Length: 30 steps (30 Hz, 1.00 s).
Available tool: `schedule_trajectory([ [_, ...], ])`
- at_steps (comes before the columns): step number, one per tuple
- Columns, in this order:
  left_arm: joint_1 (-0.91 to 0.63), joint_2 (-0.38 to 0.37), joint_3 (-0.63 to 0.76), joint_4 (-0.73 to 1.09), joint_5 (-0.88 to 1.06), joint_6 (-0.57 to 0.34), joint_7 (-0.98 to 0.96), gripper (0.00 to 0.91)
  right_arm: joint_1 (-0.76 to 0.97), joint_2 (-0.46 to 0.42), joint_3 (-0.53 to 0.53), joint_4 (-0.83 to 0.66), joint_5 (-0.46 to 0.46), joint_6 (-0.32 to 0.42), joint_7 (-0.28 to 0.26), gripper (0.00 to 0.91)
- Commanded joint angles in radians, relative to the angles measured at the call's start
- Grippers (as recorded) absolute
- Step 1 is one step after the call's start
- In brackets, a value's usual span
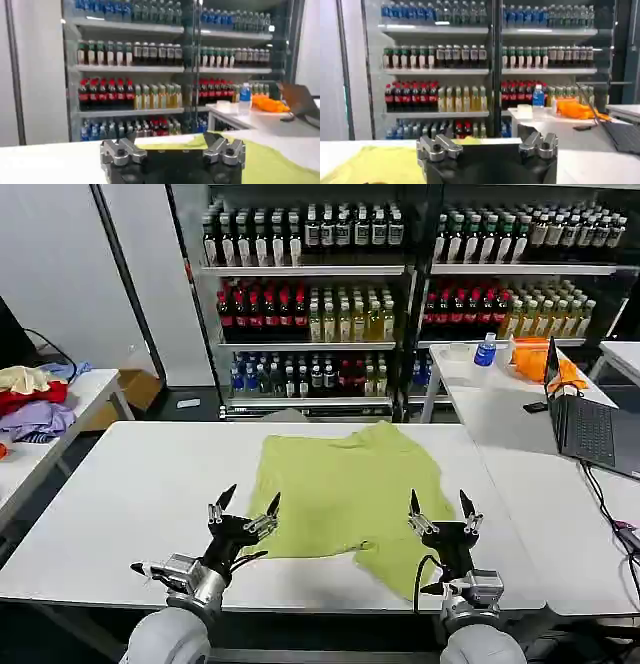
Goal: Fold and organize the clothes.
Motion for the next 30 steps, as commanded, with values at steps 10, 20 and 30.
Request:
schedule_trajectory([
  [10,-0.031,0.123,0.045,0.079,-0.049,0.25,-0.003,0.907,-0.059,-0.047,-0.017,-0.021,0.076,-0.16,0.07,0.907],
  [20,-0.06,0.11,0.081,0.158,-0.041,0.25,-0.012,0.907,-0.11,-0.028,-0.044,-0.025,0.077,-0.17,0.078,0.907],
  [30,-0.078,0.096,0.106,0.201,-0.037,0.25,-0.024,0.907,-0.121,-0.024,-0.057,-0.036,0.076,-0.181,0.077,0.907],
])
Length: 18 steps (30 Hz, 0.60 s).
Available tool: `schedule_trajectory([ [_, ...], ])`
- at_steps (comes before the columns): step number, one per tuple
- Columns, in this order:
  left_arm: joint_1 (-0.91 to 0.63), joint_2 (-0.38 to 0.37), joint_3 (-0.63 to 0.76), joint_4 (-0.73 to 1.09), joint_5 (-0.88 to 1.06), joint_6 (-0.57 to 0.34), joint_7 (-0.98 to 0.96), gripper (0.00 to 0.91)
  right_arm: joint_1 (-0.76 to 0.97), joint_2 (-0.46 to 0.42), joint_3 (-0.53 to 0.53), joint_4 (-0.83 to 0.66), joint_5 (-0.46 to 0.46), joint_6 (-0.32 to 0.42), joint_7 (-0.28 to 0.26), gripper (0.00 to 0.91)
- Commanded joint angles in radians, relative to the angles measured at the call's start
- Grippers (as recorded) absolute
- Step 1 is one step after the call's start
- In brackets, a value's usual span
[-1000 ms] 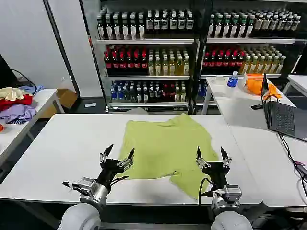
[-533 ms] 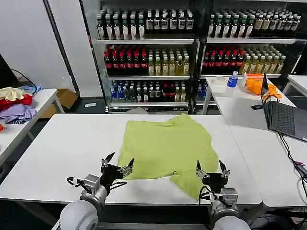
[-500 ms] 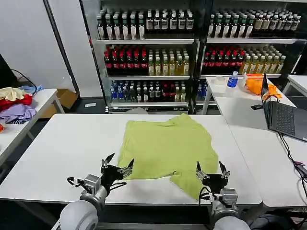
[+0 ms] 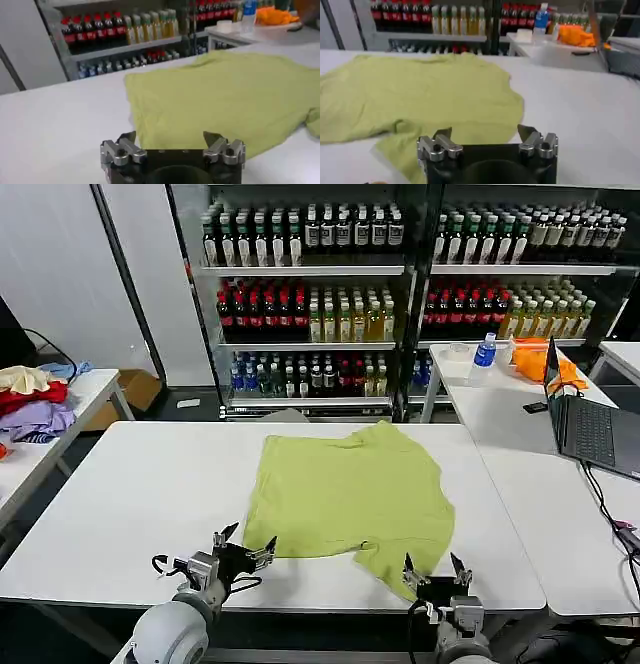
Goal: Fold and organize the clothes.
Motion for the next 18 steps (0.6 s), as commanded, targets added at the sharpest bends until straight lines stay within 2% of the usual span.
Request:
schedule_trajectory([
  [1,-0.011,0.005,0.019,0.056,0.005,0.02,-0.003,0.907,-0.016,0.0,-0.008,-0.004,0.006,-0.014,0.007,0.907],
  [3,-0.009,0.007,0.019,0.063,0.009,0.02,-0.002,0.907,-0.016,0.001,-0.012,-0.005,0.008,-0.018,0.007,0.907],
  [4,-0.008,0.007,0.019,0.064,0.009,0.019,-0.001,0.725,-0.016,0.0,-0.014,-0.005,0.01,-0.019,0.007,0.907],
  [5,-0.007,0.006,0.018,0.065,0.009,0.019,-0.004,0.494,-0.016,0.001,-0.016,-0.006,0.012,-0.02,0.006,0.907],
  [6,-0.007,0.004,0.017,0.066,0.007,0.018,-0.005,0.091,-0.016,0.002,-0.017,-0.007,0.017,-0.02,0.004,0.907],
  [7,-0.005,0.004,0.015,0.066,0.004,0.017,-0.005,0.02,-0.016,0.003,-0.018,-0.008,0.023,-0.02,0.004,0.655],
  [8,-0.004,0.004,0.015,0.066,0.002,0.017,-0.004,0.02,-0.016,0.004,-0.019,-0.009,0.029,-0.021,0.006,0.655],
  [9,-0.003,0.004,0.014,0.066,0.001,0.017,-0.002,0.02,-0.016,0.007,-0.02,-0.012,0.036,-0.023,0.009,0.484],
  [10,-0.001,0.004,0.014,0.065,0.001,0.017,0.0,0.02,-0.016,0.008,-0.022,-0.013,0.044,-0.025,0.01,0.363],
  [14,0.007,0.001,0.014,0.065,0.003,0.016,0.001,0.02,-0.022,0.011,-0.025,-0.014,0.06,-0.029,0.016,0.071],
  [16,0.01,-0.003,0.009,0.068,-0.001,0.016,0.0,0.02,-0.025,0.009,-0.026,-0.013,0.068,-0.028,0.015,0.01],
  [18,0.015,-0.002,0.004,0.067,-0.003,0.016,0.003,0.02,-0.025,0.01,-0.027,-0.015,0.074,-0.028,0.015,0.0],
])
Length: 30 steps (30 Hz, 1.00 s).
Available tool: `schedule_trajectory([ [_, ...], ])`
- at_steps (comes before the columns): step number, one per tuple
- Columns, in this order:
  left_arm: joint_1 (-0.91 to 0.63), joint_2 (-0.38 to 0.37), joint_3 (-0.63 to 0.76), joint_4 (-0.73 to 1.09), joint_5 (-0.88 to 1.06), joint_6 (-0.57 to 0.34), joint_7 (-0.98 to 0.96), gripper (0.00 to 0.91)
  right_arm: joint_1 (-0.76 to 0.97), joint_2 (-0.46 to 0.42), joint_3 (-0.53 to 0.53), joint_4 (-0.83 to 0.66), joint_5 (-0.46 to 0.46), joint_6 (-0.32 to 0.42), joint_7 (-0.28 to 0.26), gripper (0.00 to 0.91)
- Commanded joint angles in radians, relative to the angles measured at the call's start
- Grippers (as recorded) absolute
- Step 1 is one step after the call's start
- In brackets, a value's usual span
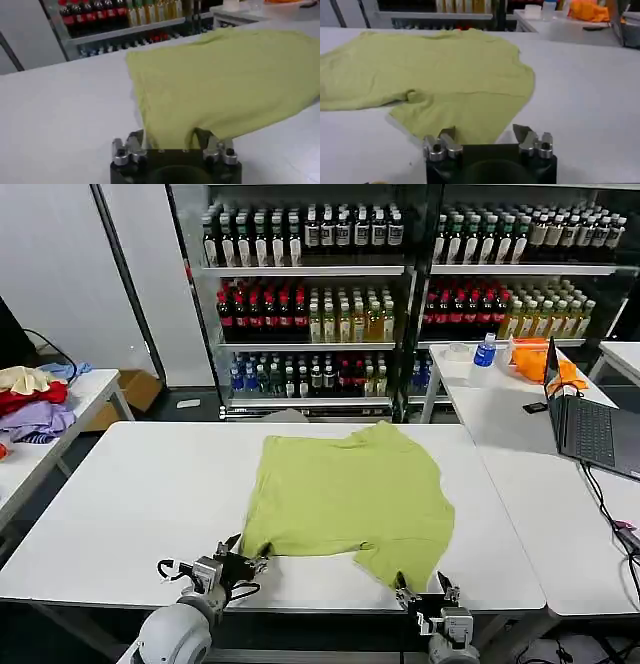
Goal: Fold and organize the clothes.
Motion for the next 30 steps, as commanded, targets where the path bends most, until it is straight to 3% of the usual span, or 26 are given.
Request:
schedule_trajectory([
  [1,0.01,-0.003,-0.008,0.015,-0.006,0.008,0.003,0.02,-0.005,0.002,-0.003,-0.003,0.024,-0.007,0.004,0.0],
  [9,0.048,-0.002,-0.033,-0.024,-0.031,-0.015,0.015,0.02,-0.034,0.008,-0.005,0.039,-0.011,0.004,0.005,0.0],
  [23,0.249,0.012,-0.124,-0.259,-0.012,-0.036,0.03,0.02,-0.187,-0.039,0.122,0.253,-0.03,0.05,-0.034,0.0],
  [30,0.268,0.025,-0.16,-0.294,-0.011,-0.05,0.037,0.02,-0.202,-0.059,0.166,0.316,-0.032,0.061,-0.048,0.0],
])
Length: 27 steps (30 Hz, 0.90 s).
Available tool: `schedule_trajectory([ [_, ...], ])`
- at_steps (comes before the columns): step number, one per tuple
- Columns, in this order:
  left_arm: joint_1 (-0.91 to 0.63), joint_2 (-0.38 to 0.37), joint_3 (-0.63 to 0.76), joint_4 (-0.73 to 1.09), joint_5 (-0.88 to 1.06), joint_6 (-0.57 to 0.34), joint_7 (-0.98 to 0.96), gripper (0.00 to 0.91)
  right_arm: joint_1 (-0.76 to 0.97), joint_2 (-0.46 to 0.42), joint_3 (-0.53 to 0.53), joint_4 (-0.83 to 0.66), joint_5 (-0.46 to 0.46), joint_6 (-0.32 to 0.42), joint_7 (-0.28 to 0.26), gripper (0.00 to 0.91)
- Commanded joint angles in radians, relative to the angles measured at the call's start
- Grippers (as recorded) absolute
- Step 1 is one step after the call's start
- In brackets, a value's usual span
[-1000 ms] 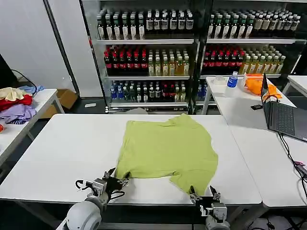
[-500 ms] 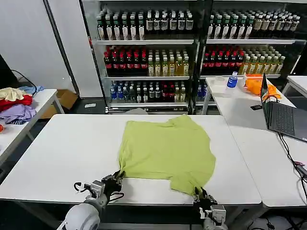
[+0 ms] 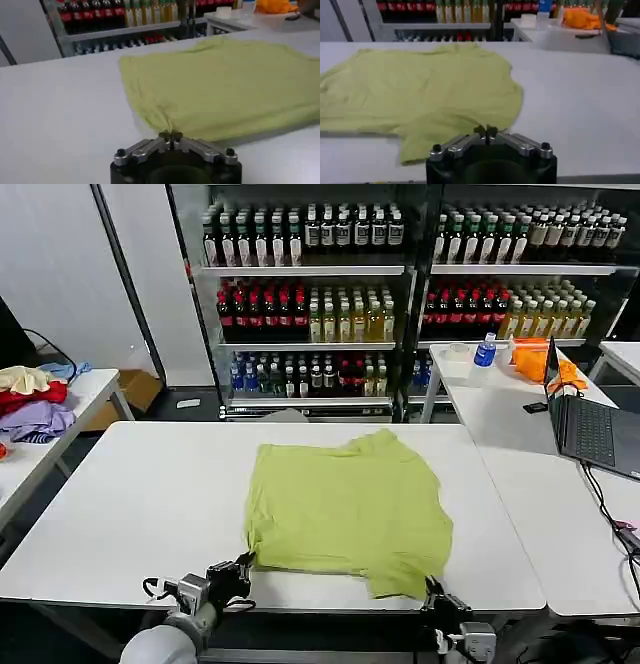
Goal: Fold and organize the clothes.
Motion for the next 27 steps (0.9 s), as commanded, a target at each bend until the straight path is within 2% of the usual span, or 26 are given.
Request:
schedule_trajectory([
  [1,0.073,0.011,-0.052,-0.099,0.001,-0.017,0.008,0.02,-0.019,-0.02,0.061,0.091,-0.004,0.008,-0.011,0.0],
  [14,-0.184,-0.011,0.085,0.098,-0.005,-0.044,0.017,0.02,0.267,-0.109,0.041,-0.124,0.024,-0.005,-0.042,0.0],
  [22,-0.341,-0.038,0.153,0.225,-0.008,-0.053,0.012,0.02,0.411,-0.134,0.005,-0.239,0.044,-0.008,-0.049,0.0],
  [27,-0.385,-0.067,0.183,0.278,-0.004,-0.053,-0.012,0.02,0.476,-0.136,-0.017,-0.304,0.04,-0.007,-0.057,0.0],
])
